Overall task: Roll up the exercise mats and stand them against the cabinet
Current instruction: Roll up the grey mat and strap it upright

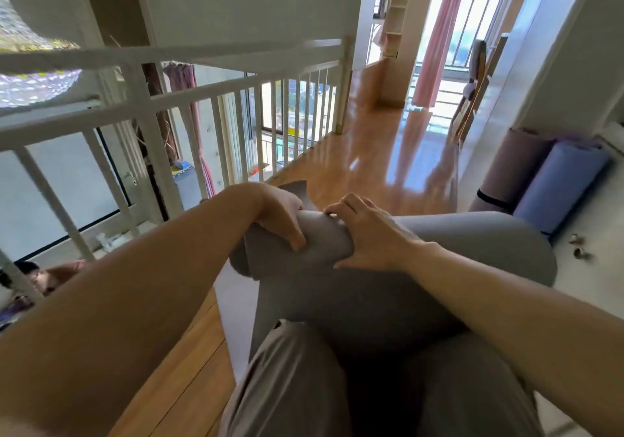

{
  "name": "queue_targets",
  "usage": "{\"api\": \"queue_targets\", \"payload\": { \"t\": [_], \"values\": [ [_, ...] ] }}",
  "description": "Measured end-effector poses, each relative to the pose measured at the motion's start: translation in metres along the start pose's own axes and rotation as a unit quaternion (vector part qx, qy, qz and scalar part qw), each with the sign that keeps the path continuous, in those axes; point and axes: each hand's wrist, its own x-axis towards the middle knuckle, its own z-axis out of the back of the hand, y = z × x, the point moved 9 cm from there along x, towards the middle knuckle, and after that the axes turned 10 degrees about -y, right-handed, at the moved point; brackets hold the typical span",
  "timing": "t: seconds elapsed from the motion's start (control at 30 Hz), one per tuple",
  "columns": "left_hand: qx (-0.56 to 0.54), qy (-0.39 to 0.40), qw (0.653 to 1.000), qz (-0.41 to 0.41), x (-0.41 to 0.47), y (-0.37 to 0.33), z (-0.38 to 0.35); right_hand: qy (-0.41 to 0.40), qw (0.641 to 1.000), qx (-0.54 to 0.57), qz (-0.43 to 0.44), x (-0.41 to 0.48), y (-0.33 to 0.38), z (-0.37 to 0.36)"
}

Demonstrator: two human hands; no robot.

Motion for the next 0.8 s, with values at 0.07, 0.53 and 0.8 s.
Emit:
{"api": "queue_targets", "payload": {
  "t": [0.07, 0.53, 0.8],
  "values": [
    [0.032, -0.093, 0.994, -0.050, -0.011, -0.010, 0.012, 0.040, 0.995, 0.070, -0.058, 0.001, -0.005, 0.014],
    [0.309, -0.547, 0.749, -0.209, -0.079, -0.044, 0.066, 0.329, 0.906, -0.003, -0.265, -0.035, -0.072, 0.064],
    [0.348, -0.409, 0.834, -0.129, -0.060, -0.014, 0.039, 0.281, 0.911, 0.077, -0.291, -0.087, -0.069, 0.013]
  ]
}}
